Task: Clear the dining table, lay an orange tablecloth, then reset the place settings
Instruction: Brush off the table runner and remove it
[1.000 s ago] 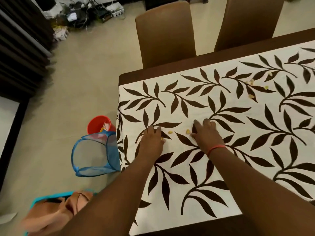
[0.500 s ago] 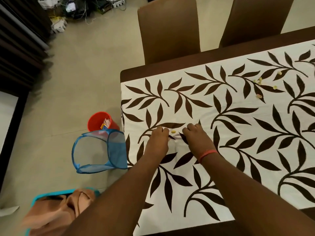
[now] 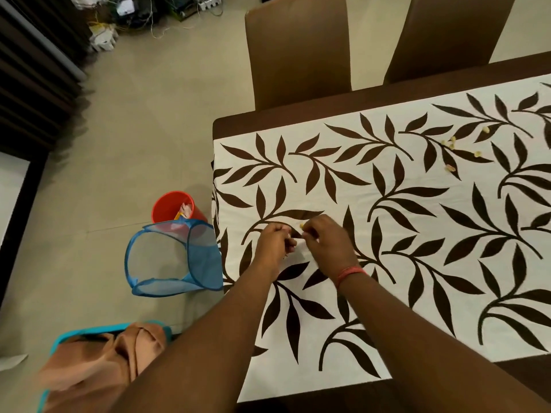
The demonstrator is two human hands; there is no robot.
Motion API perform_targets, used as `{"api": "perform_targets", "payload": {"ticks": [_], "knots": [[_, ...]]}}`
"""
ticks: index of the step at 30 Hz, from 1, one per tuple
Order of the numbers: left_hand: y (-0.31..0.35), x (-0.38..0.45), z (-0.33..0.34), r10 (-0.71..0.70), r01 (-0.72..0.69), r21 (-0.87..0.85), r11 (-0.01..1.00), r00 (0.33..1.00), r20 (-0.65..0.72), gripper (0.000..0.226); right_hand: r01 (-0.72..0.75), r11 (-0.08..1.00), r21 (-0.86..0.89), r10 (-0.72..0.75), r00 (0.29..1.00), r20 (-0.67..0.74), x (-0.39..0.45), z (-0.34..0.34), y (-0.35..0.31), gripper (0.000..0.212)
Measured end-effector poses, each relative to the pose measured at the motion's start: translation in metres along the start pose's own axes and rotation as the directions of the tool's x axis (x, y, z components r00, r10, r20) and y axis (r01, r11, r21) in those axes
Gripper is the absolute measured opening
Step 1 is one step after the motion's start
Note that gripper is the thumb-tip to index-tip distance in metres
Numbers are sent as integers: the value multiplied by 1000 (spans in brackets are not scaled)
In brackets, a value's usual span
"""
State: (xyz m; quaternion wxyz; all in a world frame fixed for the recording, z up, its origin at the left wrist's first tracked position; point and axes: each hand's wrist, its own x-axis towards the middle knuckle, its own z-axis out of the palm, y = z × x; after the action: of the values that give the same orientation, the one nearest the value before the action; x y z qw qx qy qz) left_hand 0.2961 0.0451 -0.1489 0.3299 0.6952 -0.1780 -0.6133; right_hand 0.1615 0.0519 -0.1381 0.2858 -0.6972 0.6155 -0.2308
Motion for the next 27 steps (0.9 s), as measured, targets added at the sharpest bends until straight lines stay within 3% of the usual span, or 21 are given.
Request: {"api": "perform_targets", "payload": {"ticks": [3,5,7,10,14,16,20,23,27], "knots": [[3,-6,-6,-94,148,-275,950,975,199,27,112,993,-25,-111,992,55,-6,14,-23,19],[2,-7,-12,-151,258,-327,909,935,320,38,198,975,-95,-191,978,85,-7,20,-35,27],[2,-5,-16,-161,293,-363,885,922,351,44,285,949,-138,-269,955,121,-5,19,-39,28],[3,-4,-20,-182,278,-365,888,944,275,40,364,923,-122,-341,924,172,-1,11,-35,22],[4,-3,-26,-222,265,-258,929,958,183,37,104,991,-88,-104,995,12,15,4,-7,19],[6,-1,-34,-210,238,-235,942,968,139,39,56,979,-197,-49,998,40,21,3,11,28],[8,5,-57,-176,184,-189,965,983,54,42,209,891,-404,-112,962,251,24,9,23,36],[7,9,-70,-172,174,-142,974,985,25,44,257,855,-450,-148,954,262,23,18,19,28],[0,8,-78,-166,168,-83,982,986,26,47,209,882,-422,-116,965,235,14,34,10,26]]}}
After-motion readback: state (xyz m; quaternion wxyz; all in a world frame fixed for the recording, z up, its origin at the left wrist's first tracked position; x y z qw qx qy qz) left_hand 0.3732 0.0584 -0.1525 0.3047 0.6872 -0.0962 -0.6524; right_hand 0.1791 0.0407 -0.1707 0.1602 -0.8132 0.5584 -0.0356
